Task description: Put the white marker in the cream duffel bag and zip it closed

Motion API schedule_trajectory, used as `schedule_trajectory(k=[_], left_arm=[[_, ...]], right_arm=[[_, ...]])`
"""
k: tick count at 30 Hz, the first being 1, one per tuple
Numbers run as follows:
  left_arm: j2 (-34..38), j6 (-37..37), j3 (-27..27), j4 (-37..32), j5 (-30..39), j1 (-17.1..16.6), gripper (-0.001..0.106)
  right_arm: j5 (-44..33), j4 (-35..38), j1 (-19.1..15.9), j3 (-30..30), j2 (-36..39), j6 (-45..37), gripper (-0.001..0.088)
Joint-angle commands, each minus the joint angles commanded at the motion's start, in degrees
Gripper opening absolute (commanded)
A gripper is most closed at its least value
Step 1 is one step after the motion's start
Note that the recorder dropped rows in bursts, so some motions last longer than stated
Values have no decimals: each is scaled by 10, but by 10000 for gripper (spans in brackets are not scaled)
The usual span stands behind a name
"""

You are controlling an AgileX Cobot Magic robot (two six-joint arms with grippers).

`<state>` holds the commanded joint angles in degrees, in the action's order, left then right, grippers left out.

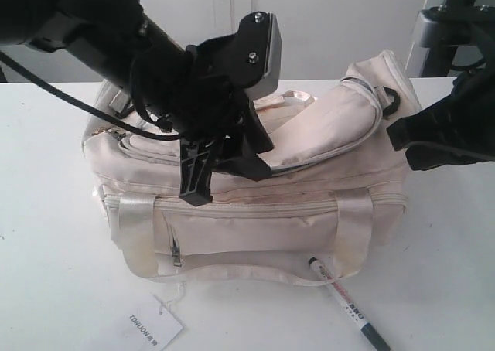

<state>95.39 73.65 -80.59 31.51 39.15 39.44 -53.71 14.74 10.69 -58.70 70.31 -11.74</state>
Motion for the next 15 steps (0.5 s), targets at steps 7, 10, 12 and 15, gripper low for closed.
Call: schedule_trajectory(k=[7,10,12,15], left_arm=[[10,0,0,-3,-42,0,417],[10,0,0,-3,-60,0,417],[10,0,0,-3,-76,0,417],[10,0,0,-3,-88,0,417]], right_arm=[[0,0,0,0,0,0,0],[1,0,0,0,0,0,0],[1,0,0,0,0,0,0],[1,0,0,0,0,0,0]])
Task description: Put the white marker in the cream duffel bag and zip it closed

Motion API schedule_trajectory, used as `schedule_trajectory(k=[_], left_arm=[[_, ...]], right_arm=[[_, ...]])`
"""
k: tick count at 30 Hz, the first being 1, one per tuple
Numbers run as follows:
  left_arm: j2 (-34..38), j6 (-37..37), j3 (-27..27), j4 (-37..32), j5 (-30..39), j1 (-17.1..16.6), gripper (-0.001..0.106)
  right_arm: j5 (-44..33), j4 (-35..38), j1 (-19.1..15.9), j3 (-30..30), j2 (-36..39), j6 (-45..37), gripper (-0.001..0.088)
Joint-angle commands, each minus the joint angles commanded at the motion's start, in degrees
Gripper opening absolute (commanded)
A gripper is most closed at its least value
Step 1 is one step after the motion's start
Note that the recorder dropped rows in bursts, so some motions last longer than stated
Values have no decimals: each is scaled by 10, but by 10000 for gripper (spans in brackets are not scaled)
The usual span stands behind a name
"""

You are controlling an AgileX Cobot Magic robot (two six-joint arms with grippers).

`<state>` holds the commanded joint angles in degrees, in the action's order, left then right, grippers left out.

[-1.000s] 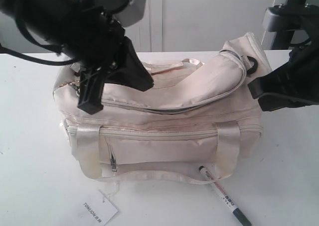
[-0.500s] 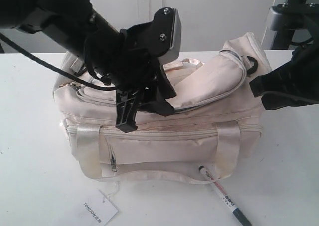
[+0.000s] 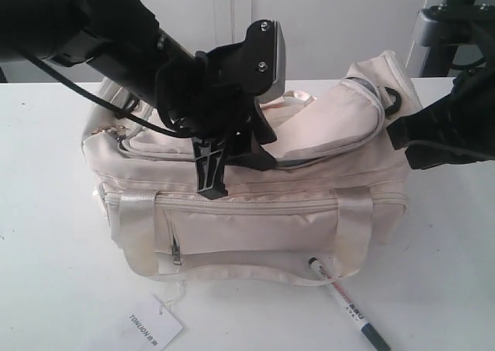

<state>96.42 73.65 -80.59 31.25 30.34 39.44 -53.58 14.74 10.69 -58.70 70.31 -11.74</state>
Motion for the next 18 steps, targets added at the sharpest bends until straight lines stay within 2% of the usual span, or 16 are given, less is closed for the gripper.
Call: schedule_trajectory(k=[6,9,14,18], left_arm=[[0,0,0,-4,-4,0,388],[0,0,0,-4,-4,0,268],[0,-13,0,-4,-3,0,0],[0,-70,-1,-4,-4,0,0]], right_arm=[[0,0,0,0,0,0,0],[0,0,0,0,0,-7,0],[-1,2,0,0,0,-30,0],[-1,8,0,0,0,-37,0]])
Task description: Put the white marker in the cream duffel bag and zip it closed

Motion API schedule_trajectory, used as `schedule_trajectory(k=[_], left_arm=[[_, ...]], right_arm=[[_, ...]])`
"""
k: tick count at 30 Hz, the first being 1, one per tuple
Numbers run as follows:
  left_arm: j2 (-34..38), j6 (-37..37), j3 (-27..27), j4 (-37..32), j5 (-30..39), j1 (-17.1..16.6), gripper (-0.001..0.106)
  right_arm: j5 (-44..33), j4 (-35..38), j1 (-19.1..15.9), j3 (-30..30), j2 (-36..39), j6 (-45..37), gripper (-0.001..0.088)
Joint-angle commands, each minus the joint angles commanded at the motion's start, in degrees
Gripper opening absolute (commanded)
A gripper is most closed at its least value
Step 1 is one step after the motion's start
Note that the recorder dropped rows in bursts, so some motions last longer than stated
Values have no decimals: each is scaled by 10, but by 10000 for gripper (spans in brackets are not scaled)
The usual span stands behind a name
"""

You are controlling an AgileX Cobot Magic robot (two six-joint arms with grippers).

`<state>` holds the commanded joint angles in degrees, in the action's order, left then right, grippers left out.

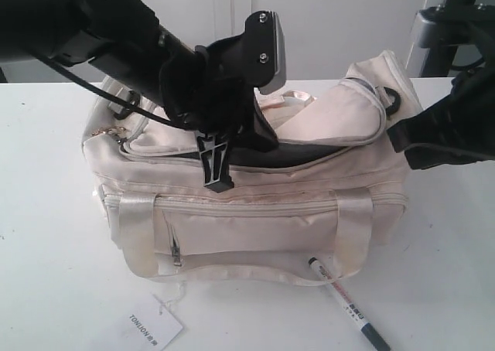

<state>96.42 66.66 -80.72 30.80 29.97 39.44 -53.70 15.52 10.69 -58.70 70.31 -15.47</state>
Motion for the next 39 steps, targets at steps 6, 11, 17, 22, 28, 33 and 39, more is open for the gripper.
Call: schedule_trajectory(k=[6,11,17,22,28,33,39], left_arm=[[1,-111,-39,0,-4,-12,0],[16,-159,-95,10,47,-41,0],[34,-161,-125,44,111,-63,0],[45,-189,-138,60,145,-97,0],[54,-186,-157,100,170,-121,0],[59,-164,-171,110,180,-121,0],[59,-100,-171,111,180,-121,0]], right_arm=[[-6,119,2,0,0,-155,0],[-20,232,5,1,0,-314,0],[-15,280,45,1,0,-426,0],[30,284,82,1,0,-462,0],[59,284,112,1,1,-489,0],[102,284,140,1,16,-500,71],[136,284,177,1,51,-500,281]])
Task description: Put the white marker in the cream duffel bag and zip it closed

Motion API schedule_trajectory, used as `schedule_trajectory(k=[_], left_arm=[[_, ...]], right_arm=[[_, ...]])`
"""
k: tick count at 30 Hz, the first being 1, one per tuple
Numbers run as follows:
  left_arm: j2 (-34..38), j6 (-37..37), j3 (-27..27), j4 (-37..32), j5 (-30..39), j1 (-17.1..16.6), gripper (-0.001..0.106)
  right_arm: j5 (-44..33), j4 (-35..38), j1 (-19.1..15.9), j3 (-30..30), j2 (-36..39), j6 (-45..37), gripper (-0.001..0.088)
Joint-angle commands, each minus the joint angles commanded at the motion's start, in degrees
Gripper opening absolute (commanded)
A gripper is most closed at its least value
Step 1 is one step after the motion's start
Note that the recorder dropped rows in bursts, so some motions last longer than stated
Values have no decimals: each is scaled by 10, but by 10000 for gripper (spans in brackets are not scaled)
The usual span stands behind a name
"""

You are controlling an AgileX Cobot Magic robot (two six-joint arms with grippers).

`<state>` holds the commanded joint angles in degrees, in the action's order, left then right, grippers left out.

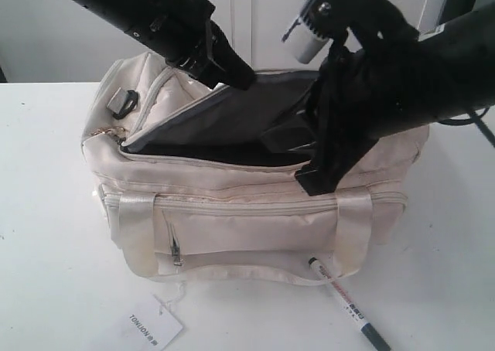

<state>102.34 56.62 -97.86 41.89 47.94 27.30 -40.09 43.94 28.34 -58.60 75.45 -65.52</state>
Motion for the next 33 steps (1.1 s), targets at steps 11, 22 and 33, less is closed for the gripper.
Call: schedule_trajectory(k=[11,22,33], left_arm=[[0,51,0,-9,3,0,0],[0,51,0,-9,12,0,0],[0,51,0,-29,13,0,0]], right_arm=[[60,0,54,0,58,-13,407],[129,21,58,0,108,-15,407],[104,28,58,0,132,-15,189]])
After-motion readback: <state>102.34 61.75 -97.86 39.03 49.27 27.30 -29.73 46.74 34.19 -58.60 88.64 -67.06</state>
